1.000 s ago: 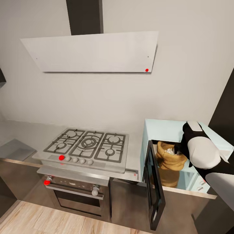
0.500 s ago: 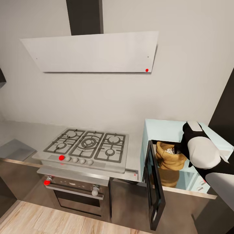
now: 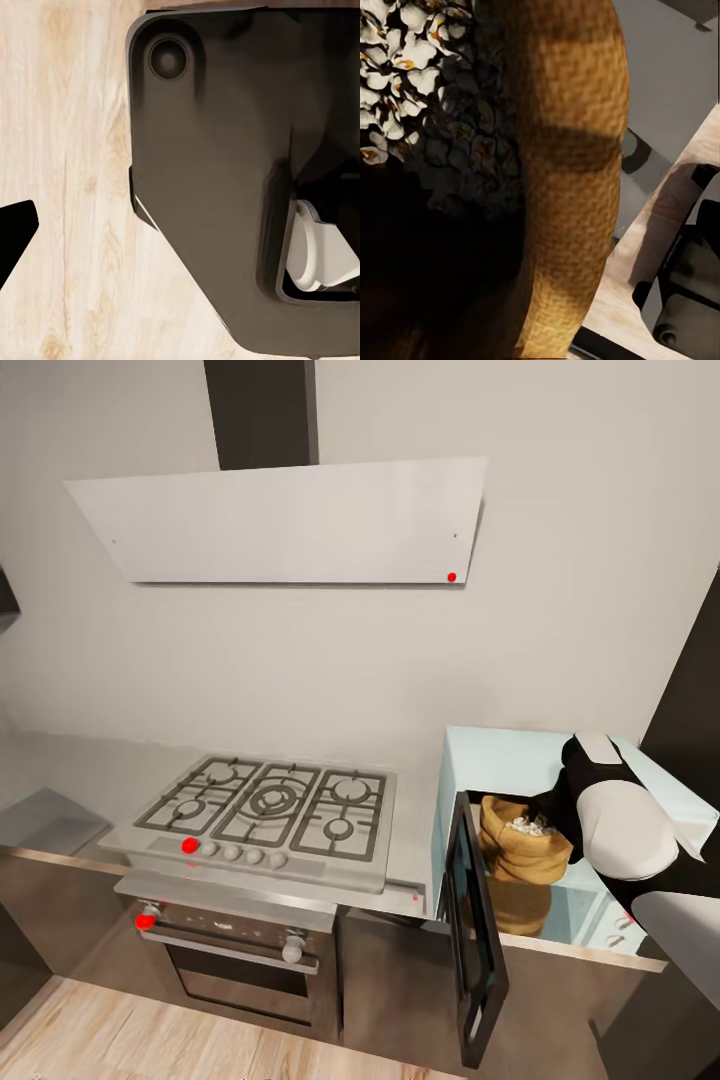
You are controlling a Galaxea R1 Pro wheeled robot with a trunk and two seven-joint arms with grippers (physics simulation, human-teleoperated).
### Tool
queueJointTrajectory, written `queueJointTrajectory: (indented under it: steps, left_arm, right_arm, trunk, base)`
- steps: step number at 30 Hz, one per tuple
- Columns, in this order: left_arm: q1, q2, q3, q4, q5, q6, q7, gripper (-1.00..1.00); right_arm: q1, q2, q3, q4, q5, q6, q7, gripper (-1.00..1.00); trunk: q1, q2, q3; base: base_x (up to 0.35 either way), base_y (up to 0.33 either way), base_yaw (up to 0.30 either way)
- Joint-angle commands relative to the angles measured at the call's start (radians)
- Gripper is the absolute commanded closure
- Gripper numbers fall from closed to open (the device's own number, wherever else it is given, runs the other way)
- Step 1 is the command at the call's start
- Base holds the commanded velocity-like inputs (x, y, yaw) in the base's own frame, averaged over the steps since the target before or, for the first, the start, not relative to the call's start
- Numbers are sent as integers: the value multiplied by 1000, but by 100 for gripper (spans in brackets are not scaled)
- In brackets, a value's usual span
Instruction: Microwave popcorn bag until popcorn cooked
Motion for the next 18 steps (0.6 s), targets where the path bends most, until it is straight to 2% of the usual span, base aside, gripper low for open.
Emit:
queueJointTrajectory:
  steps: [1, 5, 18]
  left_arm:
    - [0, -1, 1, -2, 0, -1, 1, -100]
    - [0, 0, 2, -2, 0, -1, 1, -100]
    - [0, 0, 2, -2, 0, -1, 1, -100]
  right_arm:
    - [-1, 0, -2, -1, -3, 9, -6, -100]
    - [-1, 0, -2, -1, -3, 10, -6, -100]
    - [-2, 0, -3, -1, -3, 11, 6, -100]
  trunk:
    - [0, -2, -2]
    - [0, -2, -2]
    - [0, -2, -2]
  base:
    - [-141, 0, 0]
    - [-113, 0, 0]
    - [-3, 0, 0]
